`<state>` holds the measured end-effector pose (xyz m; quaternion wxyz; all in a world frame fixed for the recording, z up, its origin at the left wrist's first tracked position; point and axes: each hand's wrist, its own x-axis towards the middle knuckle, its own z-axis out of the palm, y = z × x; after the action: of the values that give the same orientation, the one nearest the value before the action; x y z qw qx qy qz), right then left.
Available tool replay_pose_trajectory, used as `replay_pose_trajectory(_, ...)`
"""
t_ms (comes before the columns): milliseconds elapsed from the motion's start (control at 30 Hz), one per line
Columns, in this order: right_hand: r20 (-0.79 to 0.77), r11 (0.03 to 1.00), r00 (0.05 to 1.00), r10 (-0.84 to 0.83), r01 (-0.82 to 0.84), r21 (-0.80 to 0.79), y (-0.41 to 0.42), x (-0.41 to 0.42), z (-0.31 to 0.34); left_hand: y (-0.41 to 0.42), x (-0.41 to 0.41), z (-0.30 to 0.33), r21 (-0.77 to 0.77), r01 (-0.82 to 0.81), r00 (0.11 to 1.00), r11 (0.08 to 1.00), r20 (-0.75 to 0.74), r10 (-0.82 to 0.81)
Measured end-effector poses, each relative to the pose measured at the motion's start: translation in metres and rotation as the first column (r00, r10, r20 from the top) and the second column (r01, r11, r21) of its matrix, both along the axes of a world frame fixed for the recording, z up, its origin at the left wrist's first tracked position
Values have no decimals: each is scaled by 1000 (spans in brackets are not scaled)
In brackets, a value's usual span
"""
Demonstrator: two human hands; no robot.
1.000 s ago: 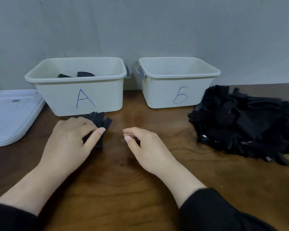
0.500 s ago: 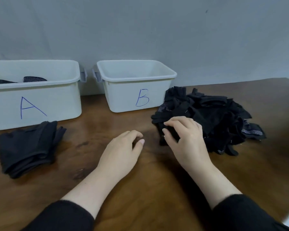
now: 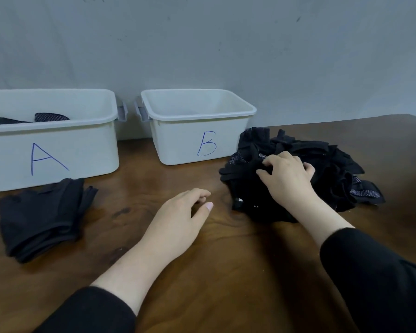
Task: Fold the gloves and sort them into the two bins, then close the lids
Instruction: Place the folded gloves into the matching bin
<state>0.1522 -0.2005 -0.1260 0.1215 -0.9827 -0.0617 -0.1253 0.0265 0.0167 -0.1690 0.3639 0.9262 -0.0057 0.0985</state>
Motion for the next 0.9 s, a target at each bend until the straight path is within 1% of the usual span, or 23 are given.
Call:
replay_pose_trajectory(67,44,995,999,27,-31,95,0,-2,2,1,0,0,-43,-4,1000,999,12,4)
replay_pose_trajectory(167,254,951,959,125,-188,243,-3,-9,14,1,1,-1,-86,-10,999,996,40,14)
replay_pose_trajectory(200,291,925,945,147,-236,299,-3,-14,22,1,1,0,-100,-12,999,995,48,17)
replay_pose_trajectory(333,288,789,949,127,-273,551,4,-33,54,-1,-2,5,-182,-28,994,983,99,46)
replay_pose_trajectory(400,260,733,954,151,-285,618,11,-40,66,-2,-6,10,-288,-28,990,957,125,67)
replay_pose_trajectory(467,220,674,956,193,-292,679,20,-48,73,-4,-10,16,-422,-21,987,906,133,85)
replay_pose_trajectory(533,182,613,953,244,-297,732,31,-59,77,-5,-13,20,-523,-13,990,852,111,83)
replay_pose_trajectory(600,135,576,942,307,-297,762,41,-68,78,-8,-16,22,-656,-1,995,755,72,64)
replay_pose_trajectory(667,67,586,921,384,-299,753,50,-76,75,-9,-21,26,-758,3,999,652,34,35)
replay_pose_trajectory(733,11,618,893,449,-319,719,58,-83,74,-9,-25,28,-838,-18,1000,546,-8,21)
replay_pose_trajectory(800,-13,642,879,477,-338,688,65,-88,71,-2,-28,27,-896,-54,998,441,-43,35)
replay_pose_trajectory(833,-13,641,875,484,-344,686,69,-90,70,3,-29,26,-910,-73,997,407,-58,47)
replay_pose_trajectory(900,6,634,873,487,-358,686,74,-92,69,13,-31,26,-920,-108,994,376,-88,72)
